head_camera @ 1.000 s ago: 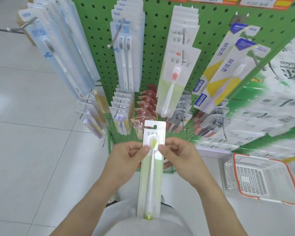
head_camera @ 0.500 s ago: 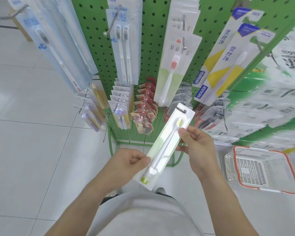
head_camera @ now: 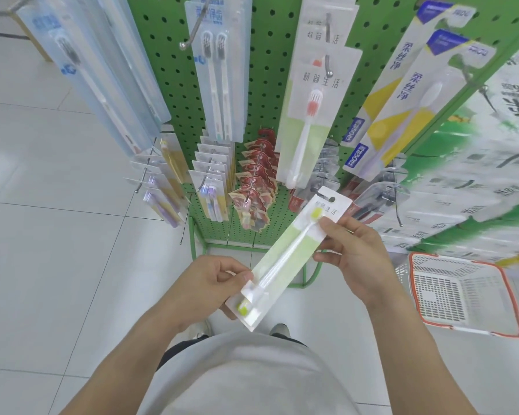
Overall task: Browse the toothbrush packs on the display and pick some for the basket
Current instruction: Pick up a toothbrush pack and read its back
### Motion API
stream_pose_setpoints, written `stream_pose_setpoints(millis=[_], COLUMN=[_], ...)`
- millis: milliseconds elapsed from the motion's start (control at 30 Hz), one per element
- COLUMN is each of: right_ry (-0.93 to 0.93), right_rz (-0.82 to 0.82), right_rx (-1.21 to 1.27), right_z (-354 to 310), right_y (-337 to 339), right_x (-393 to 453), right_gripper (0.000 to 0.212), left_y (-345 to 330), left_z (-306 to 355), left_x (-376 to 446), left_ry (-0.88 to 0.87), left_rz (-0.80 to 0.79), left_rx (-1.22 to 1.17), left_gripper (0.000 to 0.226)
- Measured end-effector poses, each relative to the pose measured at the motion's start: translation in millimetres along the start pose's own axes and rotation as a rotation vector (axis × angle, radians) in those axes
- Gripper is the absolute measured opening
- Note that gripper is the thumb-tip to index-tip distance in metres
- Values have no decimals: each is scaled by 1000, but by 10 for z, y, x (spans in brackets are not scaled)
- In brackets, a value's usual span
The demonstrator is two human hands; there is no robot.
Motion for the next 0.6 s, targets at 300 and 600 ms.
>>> stream_pose_setpoints(millis=[300,600], right_ry=[31,32], right_rz=[67,9], right_rx=[-39,-18], right_z=[38,-24], right_y=[104,144], right_x=[-15,-3], right_gripper=[9,32], left_y=[43,135], left_z=[224,261], left_x=[-11,-56], left_ry=[-145,-233], left_rz=[92,184], left_rx=[224,126], left_gripper=[41,14])
Point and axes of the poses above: each hand's wrist, its own x-axis towards the middle knuckle, its own y-axis out of the back of the hand, z = x × y, the point moved 10 cm from there along x, towards the middle knuckle, and after that the axes turned 14 degrees about -z, right-handed, at the moved point
